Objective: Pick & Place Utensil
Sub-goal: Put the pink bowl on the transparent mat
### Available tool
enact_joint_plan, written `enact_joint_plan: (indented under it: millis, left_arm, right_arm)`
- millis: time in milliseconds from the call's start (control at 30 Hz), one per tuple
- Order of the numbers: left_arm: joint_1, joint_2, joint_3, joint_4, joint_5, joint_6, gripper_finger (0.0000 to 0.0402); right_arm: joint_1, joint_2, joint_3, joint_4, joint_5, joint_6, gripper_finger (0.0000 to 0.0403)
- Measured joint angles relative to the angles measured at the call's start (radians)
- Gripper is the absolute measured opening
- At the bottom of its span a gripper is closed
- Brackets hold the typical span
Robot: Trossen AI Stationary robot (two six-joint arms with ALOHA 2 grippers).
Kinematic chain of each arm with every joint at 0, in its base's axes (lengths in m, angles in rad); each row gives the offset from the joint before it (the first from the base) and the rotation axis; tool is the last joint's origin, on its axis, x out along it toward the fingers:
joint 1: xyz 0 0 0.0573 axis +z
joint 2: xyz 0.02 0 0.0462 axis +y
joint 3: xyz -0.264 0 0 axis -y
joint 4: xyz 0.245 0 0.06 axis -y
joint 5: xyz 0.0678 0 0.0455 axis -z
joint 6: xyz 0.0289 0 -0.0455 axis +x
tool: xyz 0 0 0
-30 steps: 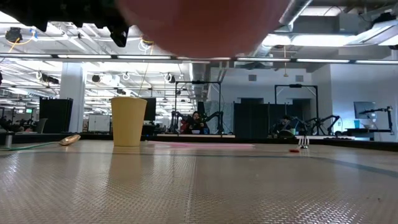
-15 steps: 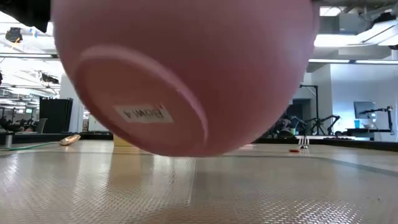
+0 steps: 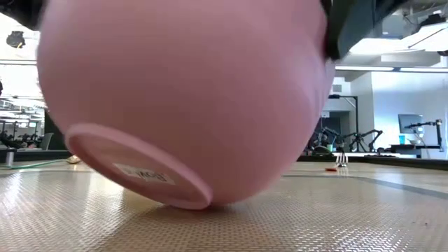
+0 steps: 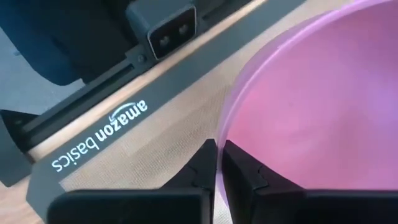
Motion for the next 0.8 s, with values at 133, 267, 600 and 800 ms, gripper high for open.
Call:
enact_joint_plan:
  millis: [133, 267, 600, 800]
  left_arm:
    - [0.0, 0.006, 0.0, 0.001, 0.0, 0.0, 0.0086]
    - [0.0, 0.007, 0.0, 0.002, 0.0, 0.0, 0.0086]
    - [0.0, 0.007, 0.0, 0.002, 0.0, 0.0, 0.0086]
    - [0.0, 0.007, 0.0, 0.002, 0.0, 0.0, 0.0086]
  right_arm:
    - [0.0, 0.0, 0.0, 0.002, 0.0, 0.002, 0.0047]
    - [-0.001, 0.0, 0.0, 0.004, 0.0, 0.002, 0.0076]
    - [-0.001, 0.0, 0.0, 0.031, 0.0, 0.047, 0.0125]
    - [0.0, -0.016, -0.001, 0.04, 0.0, 0.106, 0.014]
